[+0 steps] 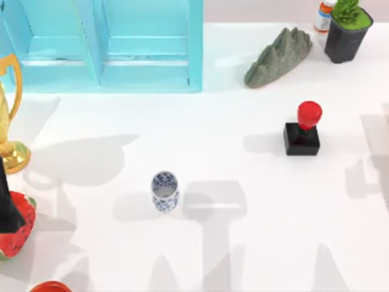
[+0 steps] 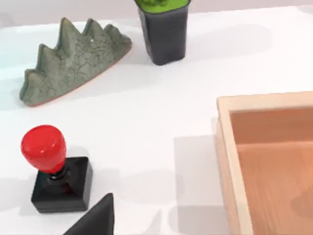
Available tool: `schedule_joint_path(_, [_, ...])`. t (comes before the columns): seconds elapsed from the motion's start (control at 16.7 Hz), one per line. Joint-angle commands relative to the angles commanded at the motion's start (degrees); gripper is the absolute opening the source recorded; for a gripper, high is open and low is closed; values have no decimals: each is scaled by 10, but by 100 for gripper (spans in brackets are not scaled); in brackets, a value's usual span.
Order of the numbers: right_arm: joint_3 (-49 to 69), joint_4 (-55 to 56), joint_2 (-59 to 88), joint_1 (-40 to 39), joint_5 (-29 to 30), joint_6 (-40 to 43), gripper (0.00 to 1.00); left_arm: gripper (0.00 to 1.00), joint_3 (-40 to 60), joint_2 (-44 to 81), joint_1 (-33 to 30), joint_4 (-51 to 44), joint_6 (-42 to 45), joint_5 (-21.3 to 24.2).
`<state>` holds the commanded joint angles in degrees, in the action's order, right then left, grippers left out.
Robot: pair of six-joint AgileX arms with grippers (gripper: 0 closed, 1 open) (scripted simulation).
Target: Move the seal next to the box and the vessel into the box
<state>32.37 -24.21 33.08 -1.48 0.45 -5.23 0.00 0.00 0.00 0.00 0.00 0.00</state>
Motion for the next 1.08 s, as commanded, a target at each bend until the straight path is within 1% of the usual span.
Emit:
schedule_joint_path(0.3, [270,-188,282,-28,2,-43,100,100,0,0,0,0,0,0])
schedule_joint_path(0.66, [602,-404,634,-86,1,-93,100,100,0,0,0,0,0,0])
schedule_joint_path(0.9, [791,-515,832,-127,0,-120,100,100,0,0,0,0,0,0])
schedule_joint_path(1.08, [894,-572,939,-152,-1,-134,100,100,0,0,0,0,0,0])
